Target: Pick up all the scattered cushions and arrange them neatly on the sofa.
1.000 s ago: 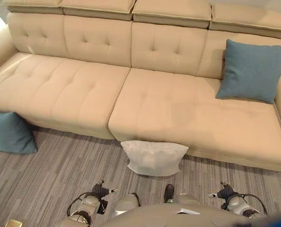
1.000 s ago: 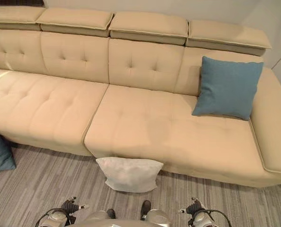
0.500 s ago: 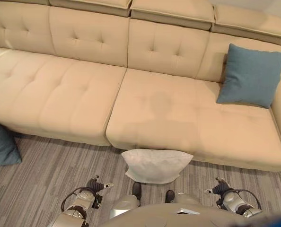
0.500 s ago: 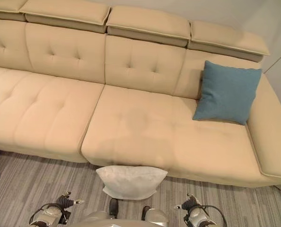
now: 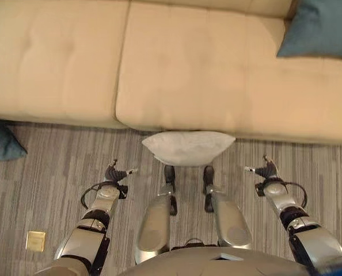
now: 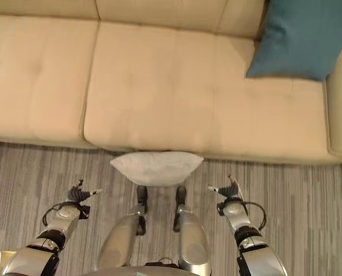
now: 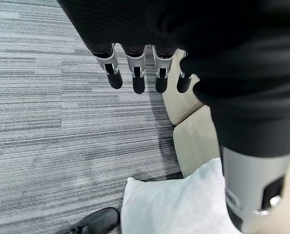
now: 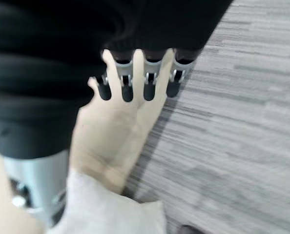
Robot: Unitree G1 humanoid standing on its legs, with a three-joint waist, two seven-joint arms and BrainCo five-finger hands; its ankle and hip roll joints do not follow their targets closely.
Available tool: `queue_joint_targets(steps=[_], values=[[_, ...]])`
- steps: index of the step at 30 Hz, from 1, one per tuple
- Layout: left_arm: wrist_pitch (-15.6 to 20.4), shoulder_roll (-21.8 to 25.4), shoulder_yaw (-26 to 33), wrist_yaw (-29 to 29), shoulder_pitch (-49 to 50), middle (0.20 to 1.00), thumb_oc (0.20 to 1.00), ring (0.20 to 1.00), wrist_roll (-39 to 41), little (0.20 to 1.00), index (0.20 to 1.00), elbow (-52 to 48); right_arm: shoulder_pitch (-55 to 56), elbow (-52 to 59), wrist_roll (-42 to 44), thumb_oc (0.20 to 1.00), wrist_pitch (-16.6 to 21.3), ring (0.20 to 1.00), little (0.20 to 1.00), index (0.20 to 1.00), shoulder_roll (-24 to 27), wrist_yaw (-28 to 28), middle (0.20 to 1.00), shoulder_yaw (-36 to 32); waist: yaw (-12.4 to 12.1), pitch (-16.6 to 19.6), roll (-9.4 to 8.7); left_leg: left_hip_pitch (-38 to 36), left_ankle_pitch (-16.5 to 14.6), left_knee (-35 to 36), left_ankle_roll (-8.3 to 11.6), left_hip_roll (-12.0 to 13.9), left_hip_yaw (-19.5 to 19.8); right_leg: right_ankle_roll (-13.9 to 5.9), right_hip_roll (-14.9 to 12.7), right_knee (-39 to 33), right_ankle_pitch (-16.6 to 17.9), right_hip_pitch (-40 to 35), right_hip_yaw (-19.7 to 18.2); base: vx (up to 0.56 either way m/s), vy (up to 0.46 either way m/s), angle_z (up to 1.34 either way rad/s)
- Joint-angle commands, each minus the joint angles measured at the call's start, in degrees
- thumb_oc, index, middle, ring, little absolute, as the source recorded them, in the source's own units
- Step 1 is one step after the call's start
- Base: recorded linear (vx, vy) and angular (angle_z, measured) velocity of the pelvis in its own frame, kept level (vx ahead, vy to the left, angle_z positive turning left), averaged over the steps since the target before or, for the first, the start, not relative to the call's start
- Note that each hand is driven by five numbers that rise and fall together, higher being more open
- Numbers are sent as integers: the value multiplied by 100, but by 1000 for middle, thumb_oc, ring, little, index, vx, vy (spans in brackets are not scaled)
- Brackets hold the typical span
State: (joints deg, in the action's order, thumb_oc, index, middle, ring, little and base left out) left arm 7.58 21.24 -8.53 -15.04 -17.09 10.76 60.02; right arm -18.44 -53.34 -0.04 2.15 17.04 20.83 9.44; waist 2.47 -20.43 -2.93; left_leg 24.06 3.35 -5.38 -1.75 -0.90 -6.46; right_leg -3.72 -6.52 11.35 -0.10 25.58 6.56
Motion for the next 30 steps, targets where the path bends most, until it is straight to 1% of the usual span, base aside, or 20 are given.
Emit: queue_joint_targets(steps=[1, 2, 3, 4, 5, 8, 10, 17, 22, 26, 30], values=[[346, 126, -30, -367, 102, 1000, 1000, 1000, 507, 1000, 1000, -249, 173, 380, 393, 1000, 295, 1000, 1000, 1000, 85, 447, 1000, 179, -3, 417, -158, 646, -633, -718, 117, -70, -73, -372, -447, -242, 472, 641, 47, -193, -12, -4], [345, 126, -30, -367, 104, 1000, 1000, 1000, 507, 1000, 1000, -249, 175, 382, 392, 1000, 294, 1000, 1000, 1000, 85, 447, 1000, 179, -2, 432, -157, 666, -635, -726, 117, -70, -72, -371, -447, -236, 471, 660, 47, -86, -6, 5], [384, 84, -99, -448, -7, 1000, 1000, 1000, 591, 1000, 1000, -386, 70, 568, 485, 1000, 377, 1000, 1000, 1000, 80, 579, 1000, 142, 2, 421, -84, 927, -776, -828, 172, -19, 5, -392, -427, -94, 334, 944, 11, -27, -7, 11], [392, 61, -137, -464, -35, 1000, 1000, 1000, 571, 1000, 1000, -445, 38, 680, 515, 1000, 424, 1000, 1000, 1000, 76, 619, 1000, 125, 6, 438, -69, 1107, -784, -903, 172, -14, 18, -382, -437, -33, 334, 1115, 1, -101, 6, 8], [448, 27, -202, -556, -133, 1000, 1000, 1000, 632, 1000, 1000, -603, -102, 823, 659, 1000, 555, 1000, 1000, 1000, 61, 725, 1000, 90, 15, 390, -44, 1399, -761, -973, 176, -4, 10, -386, -429, 64, 360, 1455, -27, -127, 10, -1], [504, -19, -245, -640, -236, 1000, 1000, 1000, 696, 1000, 1000, -816, -270, 964, 828, 1000, 697, 1000, 1000, 1000, 10, 837, 1000, 33, 9, 389, 0, 1809, -719, -1024, 173, 9, 18, -398, -454, 165, 391, 1926, -65, -86, 6, -5], [550, -79, -334, -743, -476, 1000, 1000, 1000, 743, 1000, 1000, -907, -542, 1125, 1065, 1000, 901, 1000, 1000, 1000, -40, 942, 1000, -4, 17, 334, 23, 2299, -669, -1100, 165, -4, 34, -393, -470, 278, 438, 2438, -143, -112, 3, -3], [548, -50, -553, -832, -1059, 1000, 1000, 1000, 661, 1000, 1000, -1128, -1116, 1509, 1384, 1000, 1227, 1000, 1000, 1000, 37, 1016, 1000, -62, 75, 225, 80, 3197, -573, -1229, 187, 31, 34, -392, -506, 492, 500, 3368, -227, -51, -1, -2], [538, 9, -718, -876, -1351, 1000, 1000, 1000, 562, 1000, 1000, -1308, -1332, 1650, 1397, 1000, 1292, 1000, 1000, 1000, 81, 1016, 1000, 54, 111, 208, 145, 3580, -540, -1333, 226, 41, 50, -376, -476, 650, 479, 3778, -288, -8, 2, 3], [496, 54, -859, -906, -1628, 1000, 1000, 1000, 483, 1000, 1000, -1400, -1542, 1658, 1161, 1000, 1199, 1000, 1000, 1000, 135, 1068, 1000, 248, 147, 171, 199, 3959, -545, -1530, 235, 79, 48, -349, -447, 857, 440, 4158, -349, 0, 1, 1], [481, 41, -1007, -987, -2037, 1000, 1000, 1000, 477, 1000, 1000, -1389, -1848, 1399, 1014, 1000, 1112, 1000, 1000, 1000, 54, 1140, 1000, 455, 174, 108, 268, 4253, -538, -1636, 223, 100, 21, -356, -433, 1007, 434, 4474, -385, 2, 2, 1]])
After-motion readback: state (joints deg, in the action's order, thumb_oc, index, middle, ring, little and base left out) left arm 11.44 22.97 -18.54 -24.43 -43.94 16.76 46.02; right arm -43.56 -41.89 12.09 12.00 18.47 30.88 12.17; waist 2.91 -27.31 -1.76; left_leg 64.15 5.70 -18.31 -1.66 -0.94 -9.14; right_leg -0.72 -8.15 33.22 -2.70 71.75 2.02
